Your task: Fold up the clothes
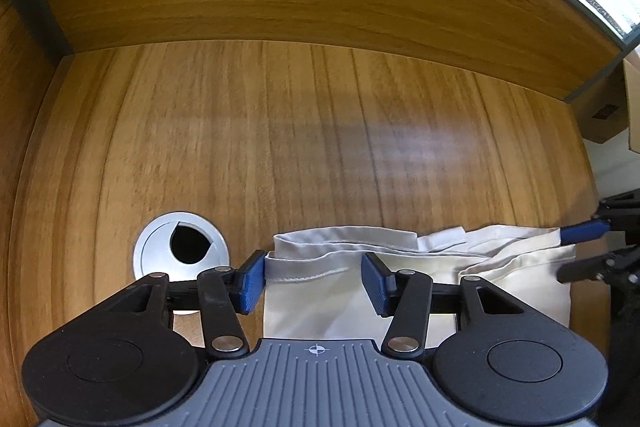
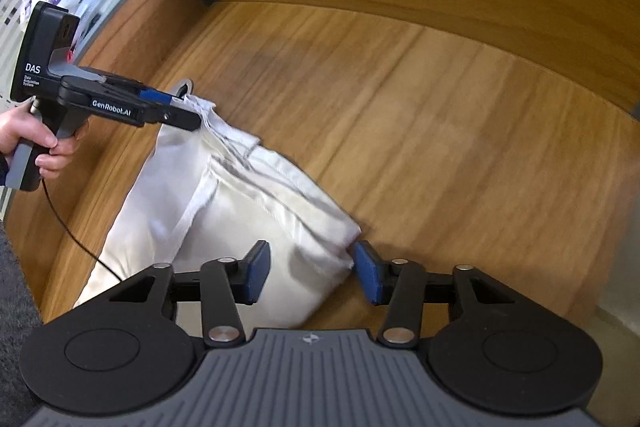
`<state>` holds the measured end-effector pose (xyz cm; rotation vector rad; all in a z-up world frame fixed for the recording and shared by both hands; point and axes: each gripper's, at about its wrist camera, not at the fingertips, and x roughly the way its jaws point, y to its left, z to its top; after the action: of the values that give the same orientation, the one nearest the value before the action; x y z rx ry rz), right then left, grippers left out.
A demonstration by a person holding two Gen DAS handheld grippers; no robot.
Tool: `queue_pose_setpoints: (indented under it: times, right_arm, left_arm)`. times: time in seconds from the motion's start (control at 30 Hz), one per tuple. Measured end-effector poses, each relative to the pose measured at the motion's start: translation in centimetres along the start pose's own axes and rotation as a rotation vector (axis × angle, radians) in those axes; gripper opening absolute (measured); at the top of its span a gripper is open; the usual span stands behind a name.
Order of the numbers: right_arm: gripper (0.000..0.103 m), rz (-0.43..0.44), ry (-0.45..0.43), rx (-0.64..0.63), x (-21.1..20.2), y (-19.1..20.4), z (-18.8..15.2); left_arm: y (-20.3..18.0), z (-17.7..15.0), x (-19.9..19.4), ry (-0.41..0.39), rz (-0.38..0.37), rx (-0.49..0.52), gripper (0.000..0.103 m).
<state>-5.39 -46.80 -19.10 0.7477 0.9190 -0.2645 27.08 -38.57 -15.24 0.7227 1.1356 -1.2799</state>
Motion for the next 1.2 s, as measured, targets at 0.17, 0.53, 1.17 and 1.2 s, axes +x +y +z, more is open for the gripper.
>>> queue_pose_setpoints:
  times: [0.17, 0.53, 1.17, 1.2]
  right_arm:
    - [0.01, -0.006, -0.004, -0.025, 0.8, 0.1, 0.4]
    - [0.003, 0.04, -0.046, -0.146, -1.5, 3.3, -0.4]
    - [0.054, 0.008, -0.041, -0.641, -3.0, 6.6, 3.0]
    - [0.055, 0.05, -0.023, -0.688, -2.4, 6.7, 4.0]
  left_arm:
    - [-0.9, -1.0, -0.5, -0.032, 0.038, 0.011, 0.011]
    - [-2.6, -5.8, -6.9, -0.162, 0.101, 0.058, 0.005]
    - [-6.2, -5.7, -7.7, -0.242, 0.16, 0.106, 0.005]
    - [-6.2, -5.6, -7.6, -0.239, 0.16, 0.103, 0.005]
